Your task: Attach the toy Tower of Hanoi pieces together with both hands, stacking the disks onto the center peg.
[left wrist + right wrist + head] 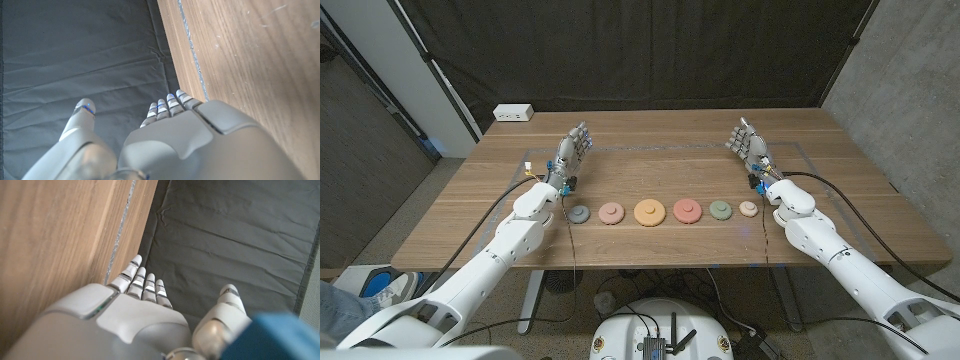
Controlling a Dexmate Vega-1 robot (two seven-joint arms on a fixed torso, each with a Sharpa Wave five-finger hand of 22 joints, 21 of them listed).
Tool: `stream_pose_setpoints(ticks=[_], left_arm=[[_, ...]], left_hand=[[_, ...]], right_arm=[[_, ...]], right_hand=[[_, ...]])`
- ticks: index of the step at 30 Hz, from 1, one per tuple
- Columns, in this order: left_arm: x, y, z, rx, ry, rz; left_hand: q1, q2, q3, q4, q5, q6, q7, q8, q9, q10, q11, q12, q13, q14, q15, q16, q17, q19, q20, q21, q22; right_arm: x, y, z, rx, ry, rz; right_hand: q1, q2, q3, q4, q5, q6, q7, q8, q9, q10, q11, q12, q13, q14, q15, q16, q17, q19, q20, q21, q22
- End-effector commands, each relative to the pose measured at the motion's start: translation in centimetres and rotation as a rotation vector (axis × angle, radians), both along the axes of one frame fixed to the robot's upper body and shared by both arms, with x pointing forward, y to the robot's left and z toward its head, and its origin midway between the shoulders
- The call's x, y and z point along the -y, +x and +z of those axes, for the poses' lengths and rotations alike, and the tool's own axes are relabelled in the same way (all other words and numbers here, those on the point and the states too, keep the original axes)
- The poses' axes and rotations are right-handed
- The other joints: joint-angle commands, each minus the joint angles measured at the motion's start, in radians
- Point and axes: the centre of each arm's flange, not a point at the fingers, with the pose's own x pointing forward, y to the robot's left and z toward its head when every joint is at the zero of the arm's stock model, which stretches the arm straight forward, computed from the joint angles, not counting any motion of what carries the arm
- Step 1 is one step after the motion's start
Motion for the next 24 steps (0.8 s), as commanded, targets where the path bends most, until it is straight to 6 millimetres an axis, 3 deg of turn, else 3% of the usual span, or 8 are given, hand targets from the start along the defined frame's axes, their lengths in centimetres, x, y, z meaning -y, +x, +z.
stream_pose_setpoints(ticks=[1,7,13,16,20,24], left_arm=[[-0.44,-0.45,-0.53,0.015,0.004,0.003],[-0.57,-0.28,-0.62,0.007,0.012,-0.003],[-0.94,-0.17,-0.83,0.012,0.010,0.009],[-1.09,-0.15,-0.88,0.011,0.009,0.016],[-1.10,-0.15,-0.87,0.014,0.008,0.021],[-0.99,-0.14,-0.82,0.015,0.010,0.022]], left_hand=[[0.009,-0.001,0.006,-0.001,0.007,0.004,0.006,0.007,0.001,0.000,0.000,0.008,0.004,0.001,-0.001,0.006,0.005,0.006,-0.025,0.005,0.002],[0.010,0.001,0.006,-0.001,0.007,0.015,0.008,0.008,0.002,0.015,0.002,0.013,0.004,0.016,0.004,0.009,0.005,0.012,-0.024,0.008,0.001],[0.011,0.003,0.006,0.000,0.008,0.034,0.006,0.009,0.002,0.039,0.007,0.019,0.004,0.052,0.008,0.016,0.005,0.053,0.002,0.021,0.002],[0.011,0.002,0.004,0.000,0.007,0.040,0.000,0.007,0.002,0.052,0.006,0.022,0.004,0.087,0.005,0.024,0.006,0.083,0.034,0.030,0.004],[0.011,0.001,0.003,0.000,0.008,0.044,-0.003,0.005,0.001,0.057,0.004,0.022,0.004,0.111,0.004,0.029,0.007,0.109,0.045,0.038,0.006],[0.010,-0.001,0.002,0.000,0.008,0.050,-0.008,0.004,0.001,0.071,0.003,0.024,0.004,0.145,0.001,0.035,0.008,0.138,0.054,0.046,0.008]], right_arm=[[0.03,-0.83,0.09,0.025,-0.014,-0.020],[-0.05,-0.93,0.21,0.027,-0.019,-0.026],[-0.16,-0.63,0.00,0.029,-0.022,-0.029],[-0.23,-0.51,-0.05,0.031,-0.019,-0.025],[-0.27,-0.45,-0.04,0.033,-0.016,-0.032],[-0.19,-0.34,-0.01,0.034,-0.015,-0.037]], right_hand=[[0.009,0.003,0.008,-0.003,0.006,0.005,0.008,0.005,0.005,0.004,0.011,0.008,0.002,0.014,0.000,0.007,0.000,0.009,0.004,0.004,0.004],[0.012,0.006,0.009,-0.005,0.006,0.013,0.002,0.008,0.005,0.011,0.011,0.009,-0.003,0.021,0.005,0.009,-0.003,0.014,0.011,0.002,0.004],[0.013,0.009,0.011,-0.006,0.007,0.024,-0.011,0.010,0.006,0.020,0.004,0.011,-0.009,0.042,0.007,0.018,-0.007,0.027,0.019,0.001,0.005],[0.013,0.011,0.011,-0.007,0.007,0.028,-0.018,0.010,0.006,0.037,0.011,0.016,-0.015,0.069,0.012,0.028,-0.010,0.046,0.027,0.002,0.006],[0.012,0.014,0.011,-0.007,0.007,0.033,-0.024,0.010,0.007,0.053,0.011,0.019,-0.023,0.114,0.023,0.045,-0.012,0.091,0.046,0.011,0.008],[0.010,0.017,0.010,-0.008,0.008,0.043,-0.035,0.011,0.009,0.078,0.012,0.025,-0.030,0.169,0.022,0.068,-0.012,0.145,0.048,0.022,0.009]])
